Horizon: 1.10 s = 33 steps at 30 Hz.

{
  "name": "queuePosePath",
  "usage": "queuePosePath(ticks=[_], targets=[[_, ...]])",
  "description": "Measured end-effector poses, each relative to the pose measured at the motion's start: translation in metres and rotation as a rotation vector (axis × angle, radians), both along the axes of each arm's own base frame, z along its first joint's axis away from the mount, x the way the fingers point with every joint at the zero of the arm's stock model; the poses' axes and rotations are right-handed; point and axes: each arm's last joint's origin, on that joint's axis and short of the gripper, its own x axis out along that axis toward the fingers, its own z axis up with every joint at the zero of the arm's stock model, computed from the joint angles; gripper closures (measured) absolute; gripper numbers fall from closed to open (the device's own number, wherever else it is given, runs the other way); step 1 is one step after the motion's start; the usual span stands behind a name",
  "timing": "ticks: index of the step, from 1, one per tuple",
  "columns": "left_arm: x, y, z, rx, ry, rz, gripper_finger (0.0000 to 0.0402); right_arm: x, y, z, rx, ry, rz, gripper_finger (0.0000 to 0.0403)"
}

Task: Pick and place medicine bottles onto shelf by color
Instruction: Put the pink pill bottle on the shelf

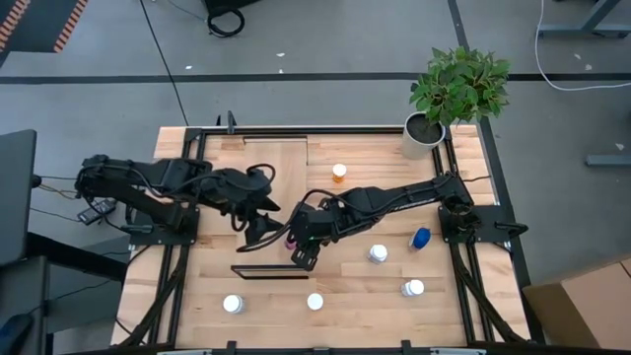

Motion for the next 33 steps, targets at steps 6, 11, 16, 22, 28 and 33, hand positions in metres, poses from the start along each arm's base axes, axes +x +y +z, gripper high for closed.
queuePosePath(ticks=[6,11,16,22,28,33], targets=[[0.005,0.000,-0.003,0.000,0.011,0.008,0.0115,-0.001,-0.001,0.023,-0.016,-0.091,0.005,0.0209],[0.011,-0.001,-0.002,-0.003,-0.033,0.009,0.0115,-0.003,-0.002,0.033,-0.024,-0.129,0.011,0.0209],[0.017,0.000,0.004,-0.004,-0.108,0.030,0.0115,-0.002,-0.003,0.033,-0.025,-0.122,0.008,0.0209],[0.020,0.000,-0.001,0.020,-0.085,0.016,0.0115,0.000,-0.009,0.033,-0.020,-0.132,-0.009,0.0209],[0.022,-0.001,-0.005,0.028,-0.058,0.014,0.0115,0.000,-0.010,0.033,-0.013,-0.138,-0.020,0.0209],[0.019,0.000,-0.012,0.043,0.023,0.013,0.0115,0.001,-0.010,0.033,-0.013,-0.137,-0.021,0.0209]])
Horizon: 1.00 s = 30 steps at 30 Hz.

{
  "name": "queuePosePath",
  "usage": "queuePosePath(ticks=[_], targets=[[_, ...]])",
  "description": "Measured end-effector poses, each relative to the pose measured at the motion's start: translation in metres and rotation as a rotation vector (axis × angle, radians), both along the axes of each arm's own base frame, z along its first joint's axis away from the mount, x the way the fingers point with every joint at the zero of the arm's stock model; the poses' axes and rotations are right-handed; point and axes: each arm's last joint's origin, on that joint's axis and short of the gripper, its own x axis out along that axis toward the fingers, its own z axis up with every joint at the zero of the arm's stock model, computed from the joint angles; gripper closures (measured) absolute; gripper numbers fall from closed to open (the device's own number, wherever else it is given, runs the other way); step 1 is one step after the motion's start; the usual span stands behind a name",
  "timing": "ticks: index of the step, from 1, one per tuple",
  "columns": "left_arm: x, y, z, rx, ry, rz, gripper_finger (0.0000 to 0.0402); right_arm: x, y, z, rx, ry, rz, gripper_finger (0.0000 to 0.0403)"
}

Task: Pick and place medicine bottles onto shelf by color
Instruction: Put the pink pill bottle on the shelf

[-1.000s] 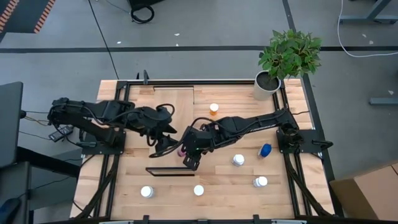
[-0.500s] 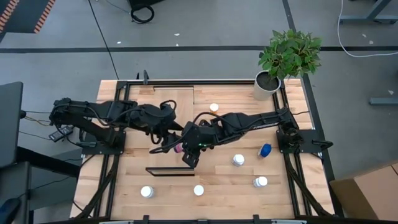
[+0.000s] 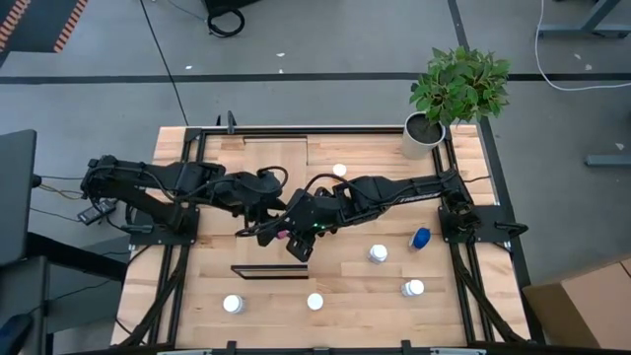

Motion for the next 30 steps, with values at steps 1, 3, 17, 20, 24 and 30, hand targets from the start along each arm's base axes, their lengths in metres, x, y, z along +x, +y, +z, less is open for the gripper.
queuePosePath(ticks=[1,3,17,20,24,30], targets=[[-0.001,0.000,-0.001,0.004,0.016,0.001,0.0115,0.001,0.000,-0.001,0.001,0.000,-0.001,0.0209],[-0.002,0.000,-0.002,0.007,0.032,0.001,0.0115,0.001,0.000,-0.001,0.001,0.004,-0.002,0.0209],[-0.005,0.001,-0.004,0.012,0.069,-0.003,0.0115,0.000,0.002,-0.002,-0.007,0.011,0.021,0.0209],[-0.010,-0.001,-0.009,0.026,0.125,-0.014,0.0115,-0.001,0.004,-0.001,-0.016,0.010,0.037,0.0209],[-0.013,-0.004,-0.013,0.037,0.178,-0.027,0.0115,-0.002,0.005,0.002,-0.016,-0.005,0.043,0.0209],[-0.015,-0.003,-0.010,0.032,0.159,-0.024,0.0115,-0.002,0.006,0.002,-0.029,-0.004,0.044,0.0209]])
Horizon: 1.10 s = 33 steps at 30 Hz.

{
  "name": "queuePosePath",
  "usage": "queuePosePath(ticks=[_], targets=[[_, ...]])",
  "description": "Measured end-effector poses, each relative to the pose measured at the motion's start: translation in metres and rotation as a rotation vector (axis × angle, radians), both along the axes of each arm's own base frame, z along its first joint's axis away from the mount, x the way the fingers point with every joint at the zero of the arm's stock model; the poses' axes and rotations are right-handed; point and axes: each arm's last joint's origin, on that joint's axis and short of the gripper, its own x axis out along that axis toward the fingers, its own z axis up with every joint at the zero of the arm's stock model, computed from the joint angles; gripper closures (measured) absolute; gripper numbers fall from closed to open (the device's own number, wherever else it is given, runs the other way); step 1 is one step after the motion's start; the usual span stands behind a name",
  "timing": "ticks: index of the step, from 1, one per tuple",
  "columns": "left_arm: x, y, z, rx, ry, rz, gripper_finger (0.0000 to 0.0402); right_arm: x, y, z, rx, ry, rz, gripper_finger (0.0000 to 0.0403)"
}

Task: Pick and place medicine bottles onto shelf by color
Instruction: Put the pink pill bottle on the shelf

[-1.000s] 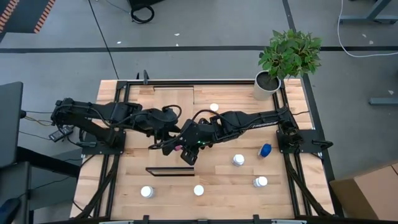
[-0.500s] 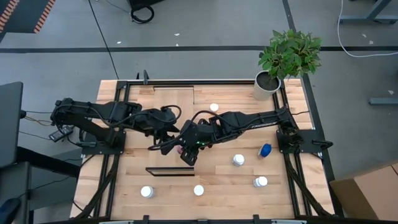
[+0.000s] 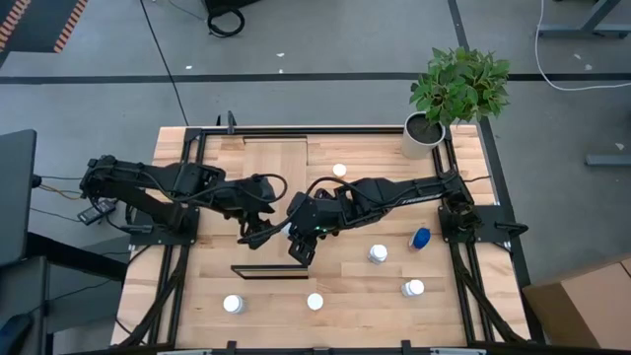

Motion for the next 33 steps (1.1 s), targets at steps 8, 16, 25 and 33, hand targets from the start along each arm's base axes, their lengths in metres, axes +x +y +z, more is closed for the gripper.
queuePosePath(ticks=[8,16,25,33], targets=[[0.0029,0.0000,0.0025,-0.006,-0.038,0.005,0.0115,-0.0005,0.0016,-0.0005,-0.011,0.002,-0.002,0.0209],[0.0042,-0.0002,0.0038,-0.005,-0.058,0.010,0.0115,-0.0009,0.0022,-0.0006,-0.023,0.002,-0.010,0.0209],[0.0060,-0.0006,0.0067,-0.016,-0.094,0.015,0.0115,-0.0011,0.0022,-0.0015,-0.020,0.009,-0.011,0.0209],[0.0059,-0.0005,0.0065,-0.016,-0.092,0.017,0.0115,-0.0006,0.0022,-0.0015,-0.019,0.006,-0.011,0.0209]])
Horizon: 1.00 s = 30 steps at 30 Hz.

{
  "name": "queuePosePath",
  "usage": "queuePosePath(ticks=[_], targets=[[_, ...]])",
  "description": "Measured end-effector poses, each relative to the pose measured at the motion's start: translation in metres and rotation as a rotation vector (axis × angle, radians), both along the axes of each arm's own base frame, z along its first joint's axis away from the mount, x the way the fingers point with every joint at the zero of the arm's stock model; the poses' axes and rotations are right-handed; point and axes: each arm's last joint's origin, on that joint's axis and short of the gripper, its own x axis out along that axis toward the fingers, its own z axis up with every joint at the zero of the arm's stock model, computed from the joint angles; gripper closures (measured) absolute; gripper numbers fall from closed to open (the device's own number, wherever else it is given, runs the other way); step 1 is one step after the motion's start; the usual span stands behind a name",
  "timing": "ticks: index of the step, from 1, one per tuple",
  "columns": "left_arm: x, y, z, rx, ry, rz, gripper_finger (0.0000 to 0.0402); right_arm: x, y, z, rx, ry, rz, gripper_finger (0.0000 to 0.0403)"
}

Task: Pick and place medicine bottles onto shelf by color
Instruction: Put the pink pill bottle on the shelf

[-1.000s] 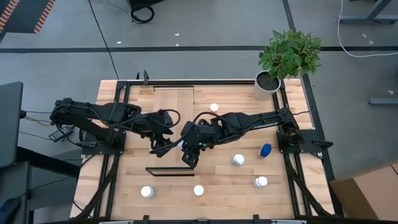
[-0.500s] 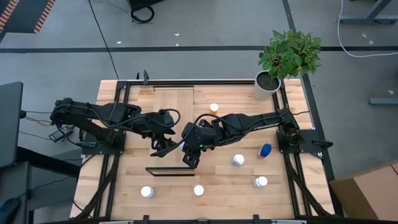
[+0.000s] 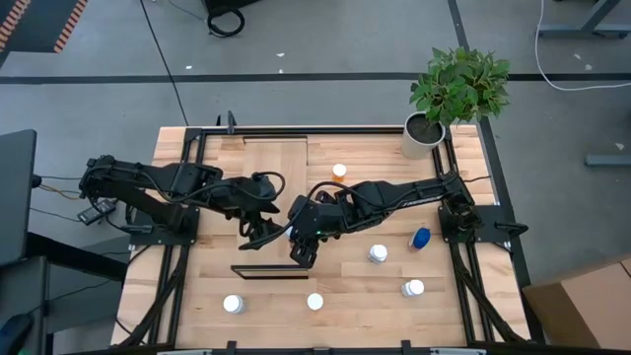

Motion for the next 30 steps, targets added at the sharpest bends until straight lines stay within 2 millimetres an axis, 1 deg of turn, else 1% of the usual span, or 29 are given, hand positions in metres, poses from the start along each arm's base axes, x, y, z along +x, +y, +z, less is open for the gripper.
queuePosePath(ticks=[3,7,14,17,21,25,30], targets=[[-0.002,0.001,0.000,0.008,0.012,-0.004,0.0115,0.000,0.002,0.000,-0.008,-0.003,0.011,0.0209],[-0.013,0.005,0.007,0.011,-0.004,0.006,0.0115,-0.001,0.012,-0.005,-0.085,-0.010,0.020,0.0209],[-0.040,0.015,0.028,-0.002,-0.095,0.027,0.0115,-0.005,0.030,-0.009,-0.186,-0.013,0.064,0.0209],[-0.052,0.020,0.035,0.017,-0.135,0.040,0.0115,-0.006,0.033,-0.009,-0.240,-0.024,0.065,0.0209],[-0.066,0.024,0.044,0.044,-0.187,0.084,0.0115,-0.006,0.034,-0.009,-0.248,-0.027,0.052,0.0209],[-0.078,0.027,0.050,0.060,-0.225,0.118,0.0115,-0.003,0.036,-0.018,-0.232,-0.028,0.032,0.0209],[-0.083,0.028,0.055,0.060,-0.265,0.131,0.0115,0.005,0.042,-0.032,-0.216,-0.063,0.037,0.0209]])
